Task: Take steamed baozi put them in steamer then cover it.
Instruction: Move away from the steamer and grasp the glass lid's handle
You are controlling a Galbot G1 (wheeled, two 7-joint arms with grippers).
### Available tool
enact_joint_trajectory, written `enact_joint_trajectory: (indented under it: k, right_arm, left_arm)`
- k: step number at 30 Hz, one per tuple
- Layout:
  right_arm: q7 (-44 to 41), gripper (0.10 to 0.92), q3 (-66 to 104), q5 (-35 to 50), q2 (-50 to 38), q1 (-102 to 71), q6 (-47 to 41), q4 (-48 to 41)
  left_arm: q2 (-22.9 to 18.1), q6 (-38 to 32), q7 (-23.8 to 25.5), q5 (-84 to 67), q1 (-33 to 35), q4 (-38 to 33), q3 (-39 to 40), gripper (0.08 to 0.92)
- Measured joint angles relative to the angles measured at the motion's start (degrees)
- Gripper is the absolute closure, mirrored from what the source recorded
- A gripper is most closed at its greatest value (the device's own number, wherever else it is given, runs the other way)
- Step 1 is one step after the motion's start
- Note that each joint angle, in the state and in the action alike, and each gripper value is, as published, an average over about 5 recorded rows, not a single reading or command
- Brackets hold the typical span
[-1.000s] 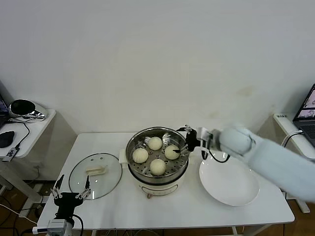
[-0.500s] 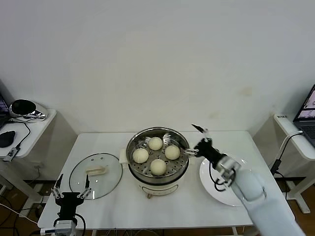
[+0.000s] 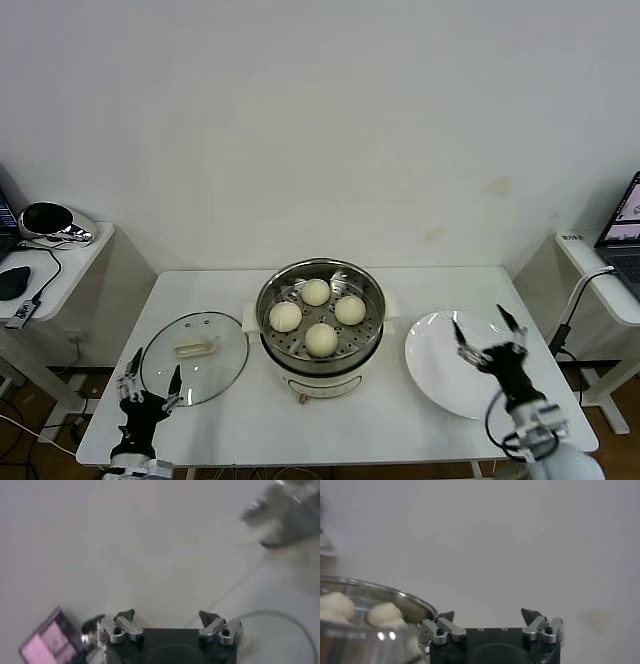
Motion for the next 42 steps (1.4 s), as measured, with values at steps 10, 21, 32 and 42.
enact_joint_trajectory:
  k: [10,21,32,42]
  right_arm:
    - [2.1,0.203,7.43,0.32,4.39,-4.98,-0.34,-0.18]
    - [3.04,0.203,9.99,-0.01,7.11,-7.52,-0.2,-0.25]
    - [3.44,0.203,10.94,-0.62,8.09,-8.25,0.14,-1.14]
    - [3.56,0.203,10.28,-1.23,8.59,-7.98,0.31,-2.44]
  left_arm:
    - [4.55,-0.33,1.75,18.18,-7.66,10.33,3.18,0.177]
    - [5.24,-0.17,1.89,25.99,-18.47,20.61,7.64,0.177]
    - [5.28,0.05,1.76,27.87,-26.66,29.26,10.46,0.177]
    - [5.23,0.25,1.63,27.91,-29.89,32.93,11.61,0.242]
